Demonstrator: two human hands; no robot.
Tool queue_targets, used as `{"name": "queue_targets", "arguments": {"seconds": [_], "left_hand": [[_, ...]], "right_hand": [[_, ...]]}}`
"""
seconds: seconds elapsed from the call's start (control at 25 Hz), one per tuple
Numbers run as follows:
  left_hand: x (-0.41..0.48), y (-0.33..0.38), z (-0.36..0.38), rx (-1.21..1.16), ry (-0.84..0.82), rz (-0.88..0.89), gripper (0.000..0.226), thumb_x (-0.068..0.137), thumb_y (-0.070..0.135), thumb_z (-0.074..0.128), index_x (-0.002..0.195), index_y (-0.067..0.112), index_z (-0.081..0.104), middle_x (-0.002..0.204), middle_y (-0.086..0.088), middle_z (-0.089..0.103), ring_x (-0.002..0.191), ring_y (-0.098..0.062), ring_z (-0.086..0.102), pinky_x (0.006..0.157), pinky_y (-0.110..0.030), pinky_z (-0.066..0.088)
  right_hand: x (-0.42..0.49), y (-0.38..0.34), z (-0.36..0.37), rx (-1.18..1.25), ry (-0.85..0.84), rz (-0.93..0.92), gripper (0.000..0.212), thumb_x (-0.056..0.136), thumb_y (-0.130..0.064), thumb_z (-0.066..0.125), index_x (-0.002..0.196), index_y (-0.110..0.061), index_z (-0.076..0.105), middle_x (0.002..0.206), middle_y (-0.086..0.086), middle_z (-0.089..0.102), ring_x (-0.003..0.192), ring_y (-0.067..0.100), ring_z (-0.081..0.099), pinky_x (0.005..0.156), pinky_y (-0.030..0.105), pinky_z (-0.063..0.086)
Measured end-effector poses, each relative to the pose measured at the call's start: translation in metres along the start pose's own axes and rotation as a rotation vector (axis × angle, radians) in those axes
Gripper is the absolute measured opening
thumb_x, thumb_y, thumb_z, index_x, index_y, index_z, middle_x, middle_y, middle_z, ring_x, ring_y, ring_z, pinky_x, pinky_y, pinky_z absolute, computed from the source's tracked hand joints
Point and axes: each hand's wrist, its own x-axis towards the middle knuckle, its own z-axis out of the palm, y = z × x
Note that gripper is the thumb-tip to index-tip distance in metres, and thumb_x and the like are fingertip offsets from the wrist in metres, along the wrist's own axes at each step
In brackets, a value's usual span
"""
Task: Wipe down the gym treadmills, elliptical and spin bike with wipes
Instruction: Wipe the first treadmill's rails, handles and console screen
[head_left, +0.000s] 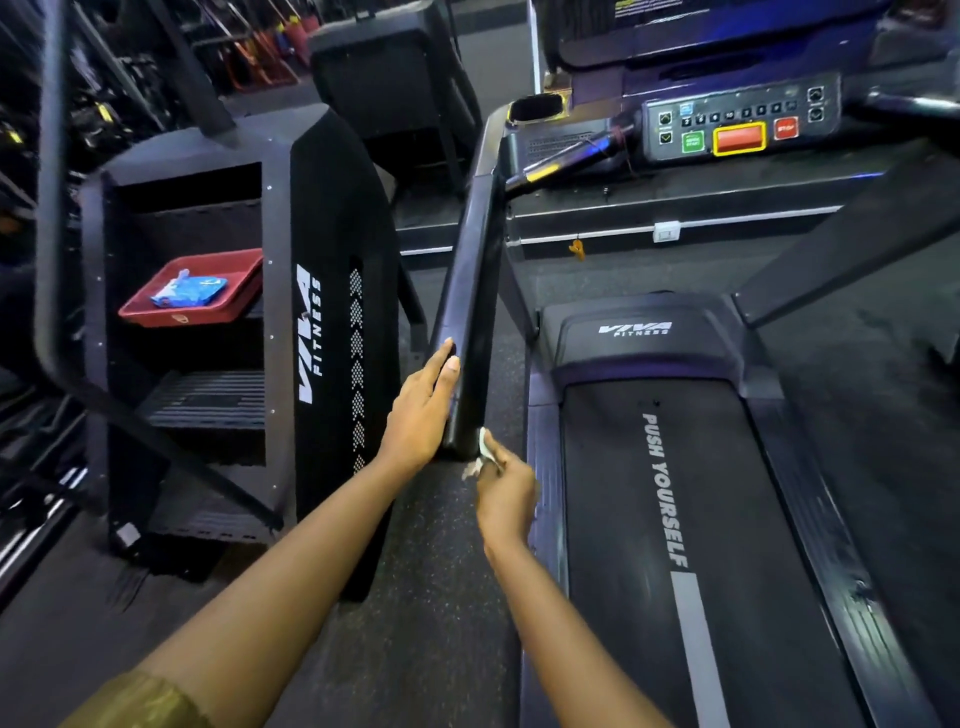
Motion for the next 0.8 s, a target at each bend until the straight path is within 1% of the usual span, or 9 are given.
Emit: {"name": "queue_targets", "arguments": {"seconds": [0.12,0.2,0.32,0.4,0.48,0.56,0.6,0.72,0.8], "left_hand": [[0.002,-0.004,0.001,-0.015,-0.004,0.012,0.052,0.097,0.058,0.024,0.145,0.039,0.032,0.149,0.003,0.039,0.139,-0.015,0.031,0.110,-0.035,0.023],[0.002,-0.006,0.001,-0.037,-0.011,0.019,0.060,0.092,0.067,0.022,0.144,0.041,0.033,0.148,0.004,0.040,0.139,-0.014,0.032,0.113,-0.039,0.024],[0.002,-0.006,0.002,-0.052,0.000,0.008,0.055,0.094,0.065,0.023,0.143,0.043,0.034,0.147,0.004,0.041,0.139,-0.015,0.032,0.115,-0.043,0.024],[0.004,-0.008,0.002,-0.055,0.006,0.007,0.050,0.097,0.059,0.024,0.143,0.042,0.035,0.148,0.003,0.041,0.139,-0.016,0.032,0.115,-0.044,0.024],[0.005,-0.010,0.002,-0.058,0.001,0.014,0.051,0.097,0.059,0.024,0.143,0.042,0.035,0.148,0.003,0.040,0.139,-0.016,0.032,0.115,-0.043,0.024],[0.006,-0.012,0.003,-0.062,-0.002,0.025,0.053,0.096,0.062,0.023,0.143,0.042,0.035,0.148,0.003,0.041,0.139,-0.015,0.033,0.114,-0.040,0.025],[0.007,-0.013,0.003,-0.065,-0.001,0.027,0.054,0.094,0.064,0.023,0.143,0.042,0.035,0.148,0.003,0.041,0.138,-0.015,0.033,0.114,-0.040,0.025],[0.007,-0.012,0.004,-0.058,0.010,0.026,0.053,0.095,0.063,0.022,0.143,0.043,0.035,0.147,0.003,0.041,0.137,-0.016,0.035,0.112,-0.039,0.025],[0.008,-0.011,0.004,-0.060,0.008,0.014,0.051,0.097,0.060,0.022,0.143,0.042,0.035,0.147,0.003,0.041,0.137,-0.016,0.035,0.111,-0.039,0.024]], "right_hand": [[-0.023,-0.006,-0.006,-0.139,0.014,-0.089,0.035,0.091,-0.002,0.050,0.116,-0.019,0.066,0.102,0.006,0.070,0.072,0.009,0.051,0.064,0.019,0.036],[-0.036,-0.017,-0.011,-0.161,0.015,-0.124,0.035,0.089,-0.002,0.050,0.116,-0.019,0.066,0.101,0.004,0.071,0.059,0.002,0.046,0.057,0.011,0.034],[-0.045,-0.034,-0.024,-0.109,-0.030,-0.165,0.038,0.085,0.000,0.052,0.110,-0.023,0.069,0.097,-0.006,0.071,0.051,-0.003,0.047,0.053,0.004,0.035],[-0.034,-0.044,-0.030,-0.033,0.005,-0.154,0.041,0.083,0.001,0.053,0.106,-0.027,0.071,0.089,-0.012,0.070,0.049,-0.006,0.049,0.055,0.010,0.039],[-0.010,-0.052,-0.027,-0.081,0.044,-0.187,0.043,0.084,0.004,0.048,0.108,-0.023,0.070,0.092,-0.005,0.072,0.062,-0.001,0.057,0.063,0.013,0.041],[0.007,-0.053,-0.017,-0.201,-0.011,-0.226,0.042,0.087,0.006,0.044,0.116,-0.015,0.066,0.112,0.002,0.068,0.090,0.006,0.060,0.068,0.005,0.036],[0.010,-0.049,-0.011,-0.228,-0.042,-0.236,0.042,0.089,0.007,0.043,0.119,-0.014,0.064,0.118,0.003,0.065,0.096,0.006,0.057,0.066,0.000,0.034],[-0.003,-0.037,-0.006,-0.195,-0.028,-0.321,0.041,0.089,0.009,0.045,0.120,-0.010,0.063,0.117,0.001,0.065,0.098,0.005,0.056,0.069,-0.008,0.031],[-0.017,-0.030,-0.008,-0.132,0.014,-0.414,0.040,0.087,0.012,0.047,0.116,-0.008,0.065,0.112,-0.004,0.065,0.100,0.003,0.059,0.078,-0.006,0.033]]}}
